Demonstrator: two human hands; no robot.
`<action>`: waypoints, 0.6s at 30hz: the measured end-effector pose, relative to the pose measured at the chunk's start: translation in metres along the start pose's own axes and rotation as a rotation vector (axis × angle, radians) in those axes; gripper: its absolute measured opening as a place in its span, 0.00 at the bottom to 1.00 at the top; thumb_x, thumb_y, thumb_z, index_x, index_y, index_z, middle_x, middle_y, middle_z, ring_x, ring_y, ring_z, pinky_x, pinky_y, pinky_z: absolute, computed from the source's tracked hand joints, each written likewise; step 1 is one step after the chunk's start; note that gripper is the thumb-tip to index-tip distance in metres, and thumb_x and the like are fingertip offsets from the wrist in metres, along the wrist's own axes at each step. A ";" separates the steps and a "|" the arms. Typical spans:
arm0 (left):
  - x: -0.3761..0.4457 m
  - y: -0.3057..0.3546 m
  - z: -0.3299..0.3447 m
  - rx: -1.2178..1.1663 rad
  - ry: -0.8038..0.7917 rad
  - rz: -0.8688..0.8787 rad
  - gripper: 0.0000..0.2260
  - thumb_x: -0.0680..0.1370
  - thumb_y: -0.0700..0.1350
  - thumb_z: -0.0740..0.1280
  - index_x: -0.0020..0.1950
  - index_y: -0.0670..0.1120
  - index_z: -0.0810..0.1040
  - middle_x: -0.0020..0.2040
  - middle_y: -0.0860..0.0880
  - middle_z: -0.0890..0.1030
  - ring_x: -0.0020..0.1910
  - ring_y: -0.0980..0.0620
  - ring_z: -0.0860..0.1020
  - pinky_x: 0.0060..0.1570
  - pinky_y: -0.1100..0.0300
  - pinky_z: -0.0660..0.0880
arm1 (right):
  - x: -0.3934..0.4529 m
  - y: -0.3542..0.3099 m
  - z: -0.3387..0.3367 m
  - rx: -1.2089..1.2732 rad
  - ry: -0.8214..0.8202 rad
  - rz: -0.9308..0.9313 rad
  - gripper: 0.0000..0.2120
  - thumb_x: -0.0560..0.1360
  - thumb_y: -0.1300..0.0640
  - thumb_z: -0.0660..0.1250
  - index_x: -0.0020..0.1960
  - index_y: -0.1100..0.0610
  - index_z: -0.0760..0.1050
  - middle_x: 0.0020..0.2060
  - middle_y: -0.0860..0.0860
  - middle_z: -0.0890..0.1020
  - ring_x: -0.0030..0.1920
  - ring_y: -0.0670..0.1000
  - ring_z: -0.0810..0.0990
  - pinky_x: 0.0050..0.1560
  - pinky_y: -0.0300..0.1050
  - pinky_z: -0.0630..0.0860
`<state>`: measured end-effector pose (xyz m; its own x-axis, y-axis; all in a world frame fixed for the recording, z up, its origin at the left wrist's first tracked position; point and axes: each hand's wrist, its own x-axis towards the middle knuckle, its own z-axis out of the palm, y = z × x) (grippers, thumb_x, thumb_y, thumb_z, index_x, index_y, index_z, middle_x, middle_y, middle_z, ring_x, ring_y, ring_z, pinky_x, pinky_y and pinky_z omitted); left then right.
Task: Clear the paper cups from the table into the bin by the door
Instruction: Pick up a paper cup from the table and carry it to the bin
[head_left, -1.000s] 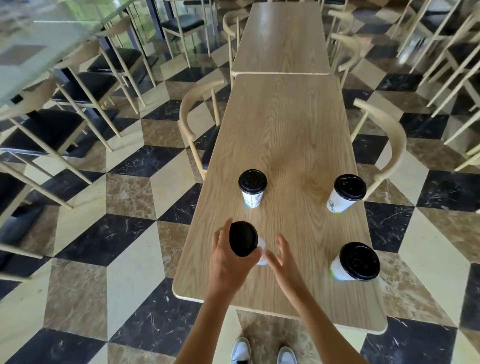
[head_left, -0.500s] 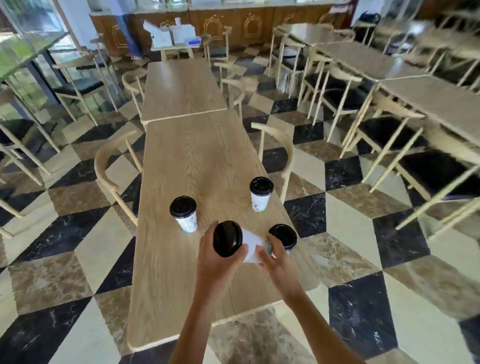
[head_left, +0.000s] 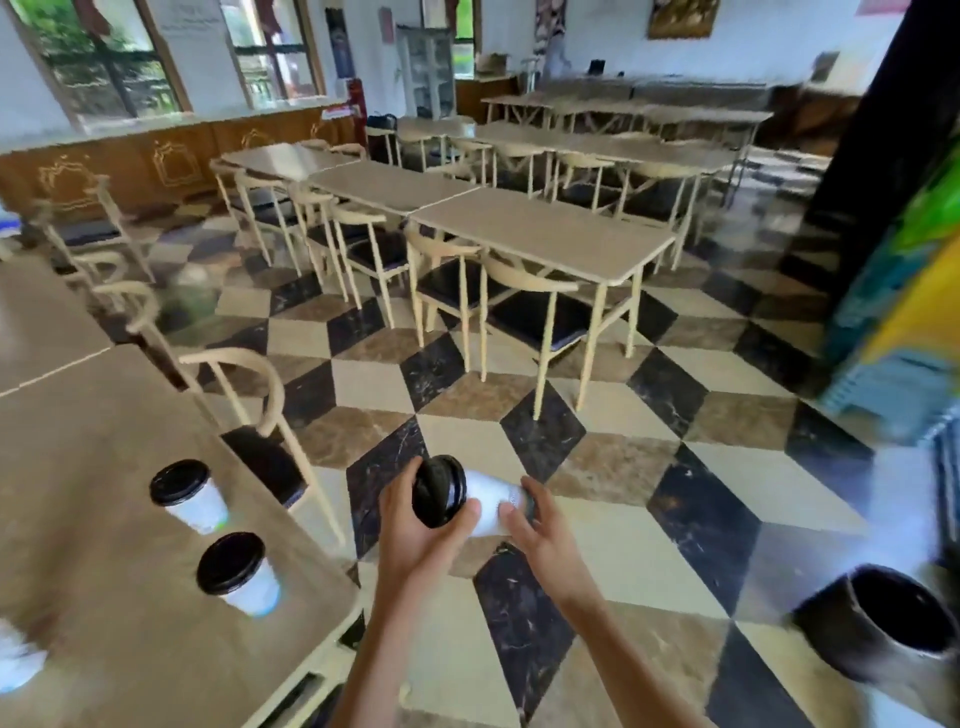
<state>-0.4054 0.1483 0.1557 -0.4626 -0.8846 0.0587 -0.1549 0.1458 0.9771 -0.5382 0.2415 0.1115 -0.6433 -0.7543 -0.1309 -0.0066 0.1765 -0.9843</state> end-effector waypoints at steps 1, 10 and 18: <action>-0.002 0.007 0.033 0.004 -0.035 0.010 0.38 0.63 0.57 0.75 0.72 0.54 0.68 0.66 0.53 0.69 0.62 0.55 0.73 0.58 0.61 0.72 | -0.002 0.004 -0.033 0.009 0.040 0.004 0.41 0.69 0.31 0.67 0.75 0.50 0.62 0.68 0.51 0.75 0.67 0.50 0.76 0.69 0.57 0.72; -0.033 0.060 0.297 -0.034 -0.473 0.094 0.35 0.67 0.51 0.77 0.71 0.52 0.69 0.63 0.55 0.70 0.60 0.57 0.71 0.53 0.66 0.67 | -0.046 0.037 -0.286 0.033 0.512 0.059 0.50 0.62 0.23 0.65 0.76 0.50 0.61 0.70 0.50 0.73 0.68 0.51 0.75 0.68 0.57 0.72; -0.049 0.088 0.496 -0.044 -0.876 0.149 0.31 0.63 0.58 0.74 0.65 0.58 0.72 0.63 0.52 0.77 0.62 0.58 0.76 0.61 0.56 0.73 | -0.064 0.077 -0.458 0.156 0.824 0.158 0.37 0.70 0.39 0.69 0.73 0.53 0.64 0.63 0.48 0.78 0.62 0.44 0.78 0.64 0.43 0.75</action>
<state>-0.8290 0.4241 0.1374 -0.9796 -0.1993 0.0255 -0.0150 0.1992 0.9798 -0.8476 0.5929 0.0983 -0.9799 -0.0164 -0.1991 0.1962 0.1063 -0.9748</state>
